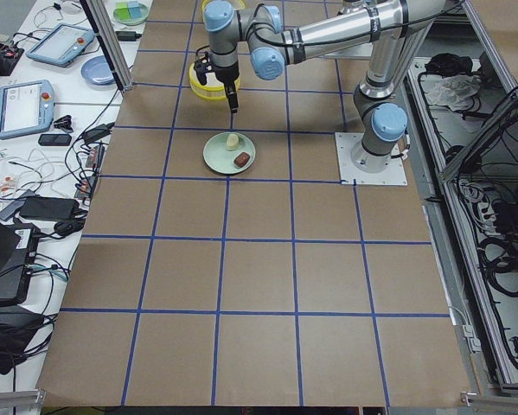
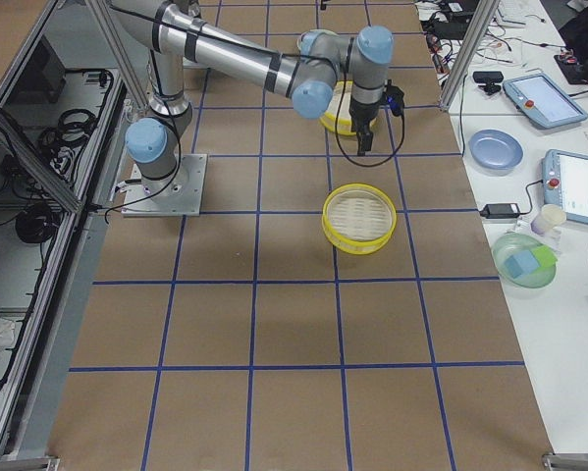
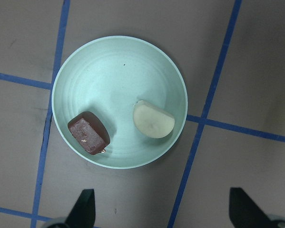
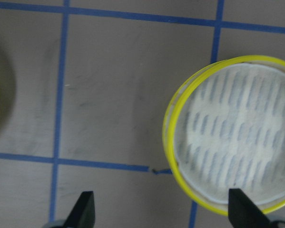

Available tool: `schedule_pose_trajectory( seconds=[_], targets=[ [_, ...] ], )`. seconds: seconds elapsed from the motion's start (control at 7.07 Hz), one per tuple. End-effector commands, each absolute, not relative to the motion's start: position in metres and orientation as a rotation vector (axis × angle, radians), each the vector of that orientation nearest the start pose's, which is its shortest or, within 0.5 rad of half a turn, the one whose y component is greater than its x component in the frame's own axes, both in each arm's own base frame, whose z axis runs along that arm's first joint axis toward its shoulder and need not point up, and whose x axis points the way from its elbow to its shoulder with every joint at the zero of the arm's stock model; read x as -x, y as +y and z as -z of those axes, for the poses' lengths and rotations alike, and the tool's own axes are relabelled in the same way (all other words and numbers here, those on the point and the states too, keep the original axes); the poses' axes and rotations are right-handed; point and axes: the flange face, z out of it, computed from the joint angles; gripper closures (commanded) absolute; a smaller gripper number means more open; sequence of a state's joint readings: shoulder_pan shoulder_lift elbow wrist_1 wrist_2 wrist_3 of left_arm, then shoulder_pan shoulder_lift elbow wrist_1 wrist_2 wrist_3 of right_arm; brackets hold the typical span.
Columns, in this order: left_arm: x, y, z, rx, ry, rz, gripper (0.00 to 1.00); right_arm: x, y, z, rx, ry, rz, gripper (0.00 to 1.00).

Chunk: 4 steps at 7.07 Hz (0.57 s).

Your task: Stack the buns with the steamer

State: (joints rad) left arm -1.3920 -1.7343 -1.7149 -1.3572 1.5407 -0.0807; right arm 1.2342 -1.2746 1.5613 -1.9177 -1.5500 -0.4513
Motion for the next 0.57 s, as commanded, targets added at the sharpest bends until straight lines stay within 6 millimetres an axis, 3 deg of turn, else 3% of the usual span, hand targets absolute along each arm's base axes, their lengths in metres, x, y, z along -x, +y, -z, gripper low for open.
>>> schedule_pose_trajectory(
  seconds=[0.0, 0.14, 0.42],
  targets=[
    [0.026, -0.566, -0.280, 0.454, 3.162, -0.257, 0.00, 0.202, -0.636, -0.296, 0.214, 3.170, 0.179, 0.00],
    [0.024, -0.575, -0.251, 0.457, 3.159, -0.303, 0.00, 0.241, -0.638, -0.271, 0.198, 3.197, 0.233, 0.00],
    [0.023, -0.583, -0.204, 0.456, 3.151, -0.396, 0.00, 0.265, -0.634, -0.236, 0.188, 3.183, 0.175, 0.01]
  ],
)
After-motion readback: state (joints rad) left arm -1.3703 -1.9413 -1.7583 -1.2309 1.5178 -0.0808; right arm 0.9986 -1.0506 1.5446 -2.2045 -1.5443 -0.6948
